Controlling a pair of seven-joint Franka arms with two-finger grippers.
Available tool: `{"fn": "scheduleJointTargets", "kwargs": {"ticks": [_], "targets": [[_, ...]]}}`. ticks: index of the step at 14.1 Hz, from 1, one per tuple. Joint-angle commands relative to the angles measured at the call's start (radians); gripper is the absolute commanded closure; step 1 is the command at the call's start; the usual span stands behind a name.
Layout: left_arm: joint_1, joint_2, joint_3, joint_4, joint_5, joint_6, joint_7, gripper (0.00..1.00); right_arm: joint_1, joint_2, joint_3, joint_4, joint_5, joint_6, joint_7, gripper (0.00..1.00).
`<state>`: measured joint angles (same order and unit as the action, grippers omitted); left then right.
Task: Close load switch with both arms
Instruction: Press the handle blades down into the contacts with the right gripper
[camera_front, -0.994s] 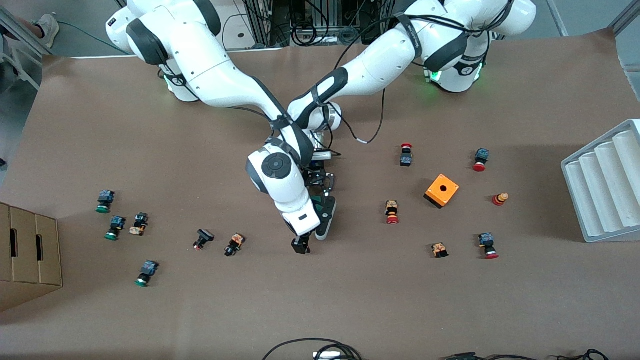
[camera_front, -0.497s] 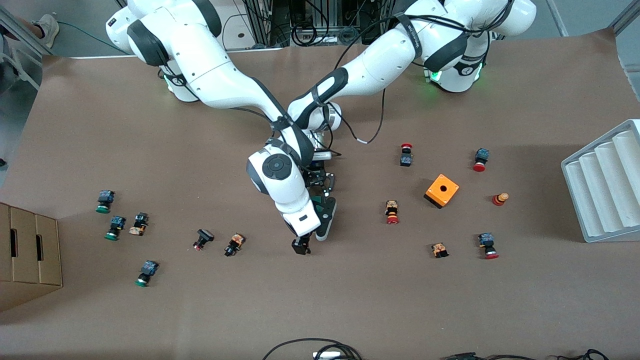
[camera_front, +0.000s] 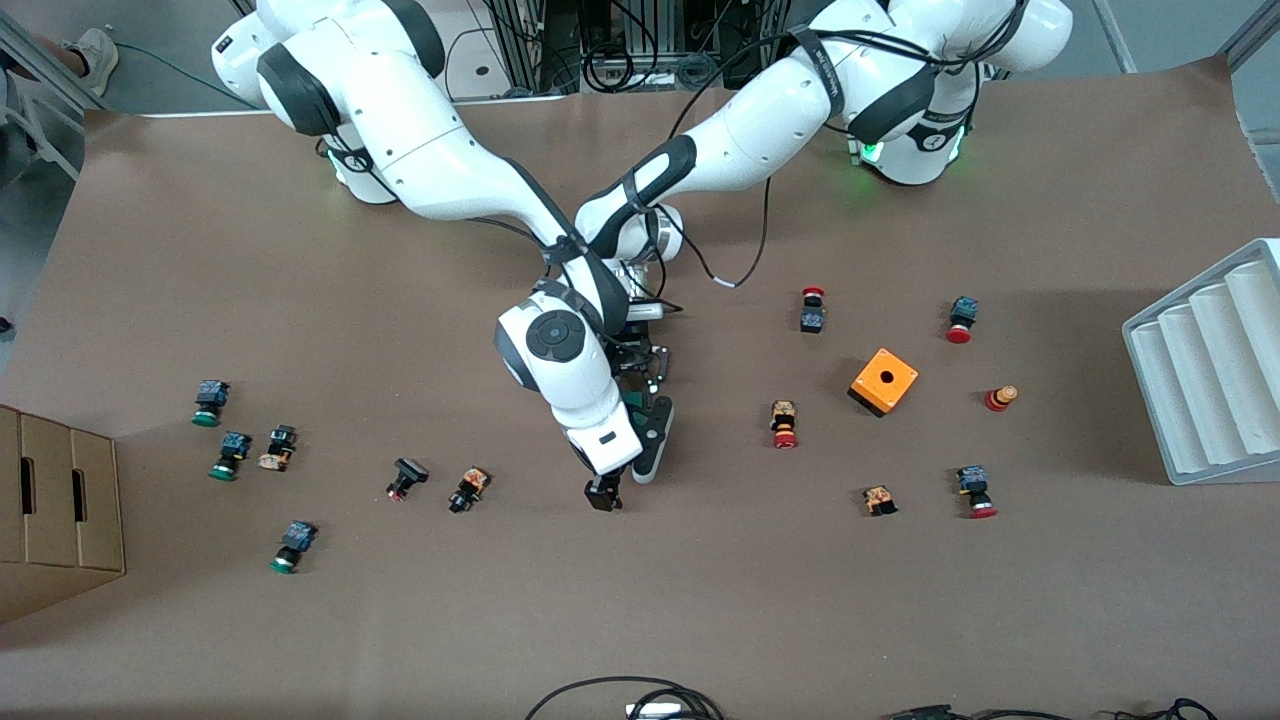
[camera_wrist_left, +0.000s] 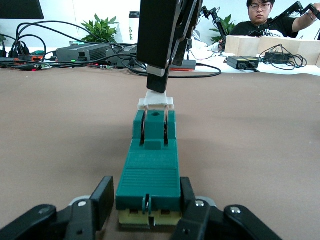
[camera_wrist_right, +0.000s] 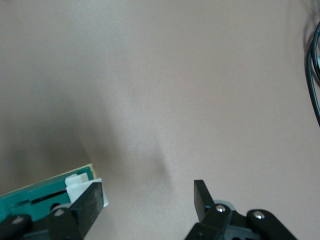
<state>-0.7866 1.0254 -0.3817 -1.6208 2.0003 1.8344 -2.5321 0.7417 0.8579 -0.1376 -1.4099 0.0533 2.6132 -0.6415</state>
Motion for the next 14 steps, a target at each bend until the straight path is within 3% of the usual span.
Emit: {"fn": "scheduleJointTargets", "kwargs": {"ticks": [1, 8, 9, 11, 14], "targets": [[-0.017, 0.008, 0.015, 0.018, 0.009, -0.018, -0.017, 0.39, -0.005, 0.038, -0.002, 0.034, -0.01, 0.028, 0.014, 0.18], [-0.017, 0.008, 0.015, 0.018, 0.009, -0.017, -0.017, 0.39, -0.005, 0.044, -0.002, 0.034, -0.01, 0.03, 0.014, 0.19], [-0.017, 0.008, 0.015, 0.018, 0.009, -0.018, -0.017, 0.39, -0.005, 0.041, -0.002, 0.034, -0.01, 0.028, 0.017, 0.17], [-0.017, 0.008, 0.015, 0.018, 0.009, -0.018, -0.017, 0.39, -0.005, 0.026, 0.0, 0.032, -0.001, 0.024, 0.035, 0.03], [-0.017, 0.008, 0.015, 0.018, 0.009, -0.018, -0.017, 0.39, -0.004, -0.014, 0.0, 0.031, 0.062, -0.01, 0.04, 0.0]]}}
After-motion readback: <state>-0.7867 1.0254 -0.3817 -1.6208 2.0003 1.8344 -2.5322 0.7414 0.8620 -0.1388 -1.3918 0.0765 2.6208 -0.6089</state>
